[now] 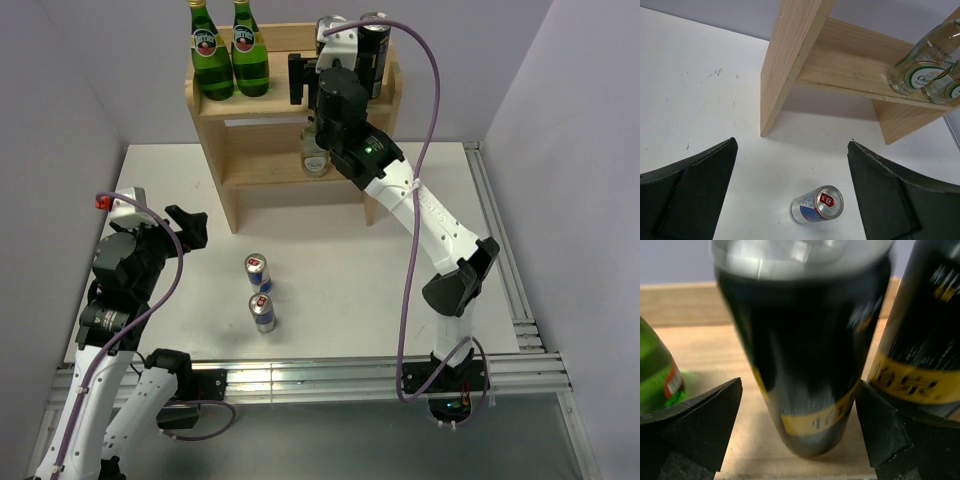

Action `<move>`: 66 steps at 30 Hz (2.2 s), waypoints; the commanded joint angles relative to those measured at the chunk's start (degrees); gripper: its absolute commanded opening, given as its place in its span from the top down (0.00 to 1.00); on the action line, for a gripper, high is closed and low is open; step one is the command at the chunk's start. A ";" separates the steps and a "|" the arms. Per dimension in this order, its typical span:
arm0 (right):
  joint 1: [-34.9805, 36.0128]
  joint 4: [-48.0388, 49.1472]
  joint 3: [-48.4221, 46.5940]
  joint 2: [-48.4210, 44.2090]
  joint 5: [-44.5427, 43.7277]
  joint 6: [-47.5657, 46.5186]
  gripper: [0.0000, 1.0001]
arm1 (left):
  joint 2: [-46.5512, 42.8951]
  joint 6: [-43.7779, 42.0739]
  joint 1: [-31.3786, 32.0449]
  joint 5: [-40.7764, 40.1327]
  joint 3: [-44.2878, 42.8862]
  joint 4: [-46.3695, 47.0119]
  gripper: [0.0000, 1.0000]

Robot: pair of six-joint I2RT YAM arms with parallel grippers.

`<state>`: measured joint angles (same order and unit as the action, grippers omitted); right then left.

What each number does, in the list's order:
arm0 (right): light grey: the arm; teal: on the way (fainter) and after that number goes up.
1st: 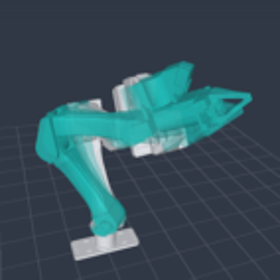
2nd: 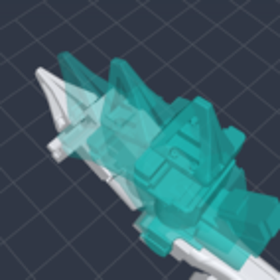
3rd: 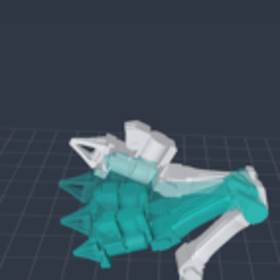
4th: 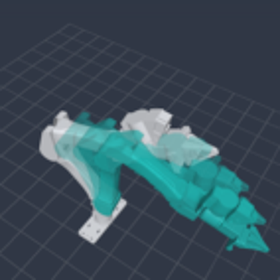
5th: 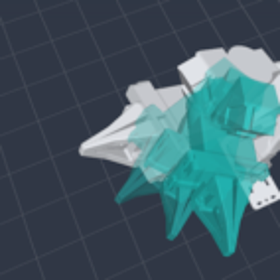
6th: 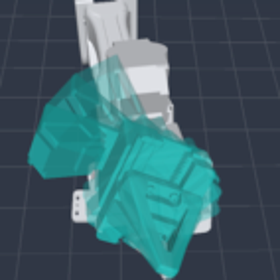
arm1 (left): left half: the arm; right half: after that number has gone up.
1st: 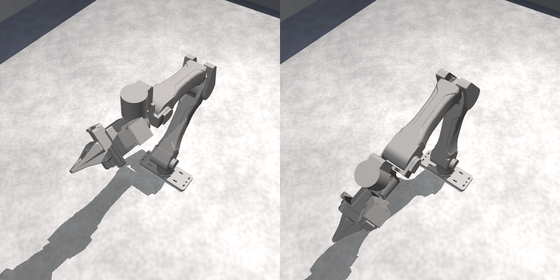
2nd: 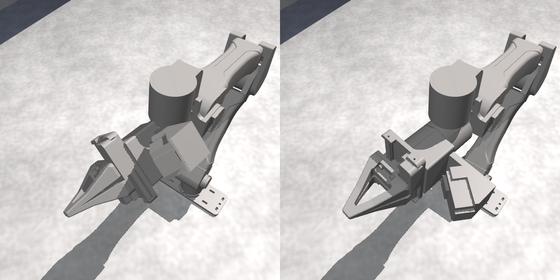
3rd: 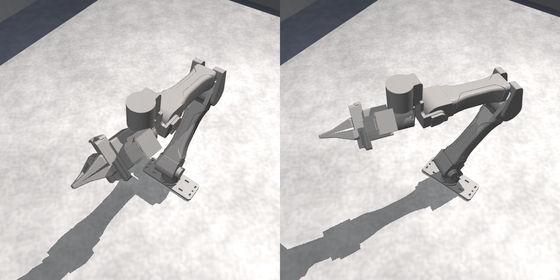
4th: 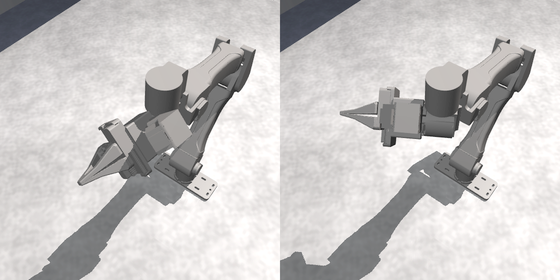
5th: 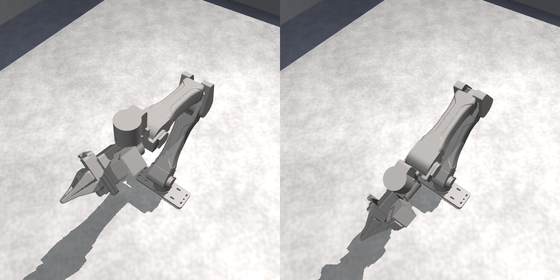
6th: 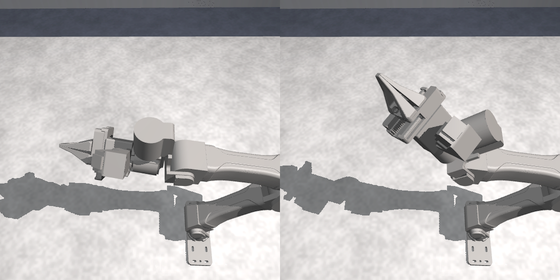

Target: Place and organize the beverage onto the shelf

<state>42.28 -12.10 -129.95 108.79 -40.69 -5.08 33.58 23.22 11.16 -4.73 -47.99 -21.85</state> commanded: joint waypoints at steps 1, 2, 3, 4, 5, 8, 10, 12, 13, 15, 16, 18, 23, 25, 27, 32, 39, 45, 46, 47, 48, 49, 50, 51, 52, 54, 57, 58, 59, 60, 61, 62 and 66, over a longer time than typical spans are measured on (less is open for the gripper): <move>0.17 2.60 3.82 -4.73 -0.36 1.30 0.00 | -0.18 -0.64 -0.52 1.22 0.09 1.98 0.01; 0.26 2.95 4.61 -5.08 -0.79 1.48 0.00 | -0.10 -0.64 -0.52 1.22 0.09 1.98 0.01; 0.34 2.96 5.23 -5.78 -0.80 1.91 0.00 | -0.10 -0.64 -0.52 1.13 0.09 1.90 0.01; 0.43 2.96 6.36 -6.13 -0.88 2.18 0.00 | -0.10 -0.72 -0.52 1.13 0.09 1.89 0.01; 0.52 2.96 6.90 -6.40 -0.97 2.36 0.00 | -0.10 -0.72 -0.52 1.13 0.09 1.89 0.01; 1.05 3.75 9.36 -7.80 -1.76 2.79 0.00 | 0.08 -0.72 -0.52 1.04 0.09 1.98 0.01; 1.66 4.10 11.03 -8.86 -3.16 2.89 0.00 | -0.01 -0.72 -0.61 1.04 0.09 1.98 0.01; 2.27 4.80 12.78 -10.08 -3.96 2.88 0.00 | 0.08 -0.72 -0.52 1.04 0.09 1.90 0.01; 2.80 4.80 13.14 -10.44 -4.57 3.06 0.00 | 0.08 -0.72 -0.61 1.04 0.09 1.98 0.01; 3.59 4.19 13.93 -11.49 -6.23 3.67 0.00 | 0.17 -0.72 -0.61 0.95 0.09 1.98 0.01; 4.03 4.36 14.54 -11.93 -7.20 3.59 0.00 | 0.17 -0.64 -0.61 0.95 0.09 1.98 0.01; 5.52 5.15 16.47 -13.42 -8.09 3.85 0.00 | 0.43 -0.64 -0.61 0.78 0.09 1.98 0.01; 7.55 5.86 17.19 -14.22 -9.24 3.06 0.00 | 0.69 -0.55 -0.61 0.86 -0.09 1.81 0.01; 7.90 5.07 14.65 -13.43 -8.97 2.71 0.00 | 0.78 -0.64 -0.70 0.95 -0.09 1.98 0.01; 7.99 6.29 12.98 -13.34 -8.19 0.96 0.00 | 0.78 -0.64 -0.70 0.87 -0.09 1.98 0.01; 8.52 6.73 9.98 -15.26 -6.17 0.42 0.00 | 0.87 -0.72 -0.87 0.78 -0.09 2.07 0.01; 16.50 7.95 30.54 -30.01 -8.70 6.56 0.00 | 1.65 0.15 -0.96 3.93 -0.35 1.11 0.01; 28.35 10.17 57.83 -47.87 -13.09 17.37 0.00 | 2.20 9.11 0.97 8.77 -2.29 -5.04 0.01; 29.95 9.73 59.79 -49.02 -14.58 18.17 0.00 | 1.14 11.73 2.71 8.69 -0.81 -5.05 0.01; 31.62 8.42 61.47 -50.94 -17.64 19.74 0.00 | 0.00 13.06 4.03 7.99 -0.01 -5.05 0.01; 34.59 7.62 64.27 -51.66 -18.80 20.46 0.00 | -1.58 14.21 5.35 6.16 0.69 -5.31 0.01; 35.84 6.40 65.08 -52.27 -20.12 21.42 0.00 | -2.11 16.31 8.06 5.01 1.40 -5.57 0.01; 36.98 2.73 65.78 -53.15 -20.92 24.30 0.00 | -2.29 17.28 9.57 5.00 1.40 -7.40 0.01; 38.04 0.78 67.01 -53.51 -22.93 25.98 0.00 | -2.03 18.16 10.89 1.25 1.40 -8.29 0.01; 40.05 -1.33 67.54 -53.86 -23.90 27.83 0.00 | -1.86 20.00 13.51 -0.44 1.32 -9.43 0.01; 41.82 -6.00 69.90 -54.91 -25.40 33.02 0.00 | -1.33 22.90 18.17 -6.91 2.19 -11.19 0.01; 44.64 -11.53 72.37 -56.05 -26.63 40.40 0.00 | 1.56 27.04 23.89 -15.54 1.85 -15.41 0.01; 45.60 -12.68 72.73 -56.15 -26.99 41.81 0.00 | 2.09 30.79 28.87 -21.57 1.58 -16.29 0.01; 46.13 -14.78 72.91 -56.49 -27.25 44.60 0.00 | 2.62 32.83 31.88 -24.51 1.41 -17.17 0.01; 46.74 -15.23 73.43 -56.58 -27.34 45.15 0.00 | 3.41 34.94 34.87 -27.32 1.23 -19.35 0.01; 47.19 -15.93 73.52 -56.76 -27.95 46.73 0.00 | 3.85 39.57 41.60 -33.96 1.14 -20.94 0.01; 48.41 -17.94 73.44 -56.85 -28.30 47.61 0.00 | 5.51 42.49 45.49 -36.99 1.14 -22.70 0.01; 50.79 -22.61 73.26 -56.76 -29.89 51.48 0.00 | 13.42 64.87 65.62 -51.23 1.06 -35.95 0.01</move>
<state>91.53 -29.32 -56.51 52.93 -66.35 39.53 42.11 68.05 66.87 -39.57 -46.52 -46.11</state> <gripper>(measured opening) 0.998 0.994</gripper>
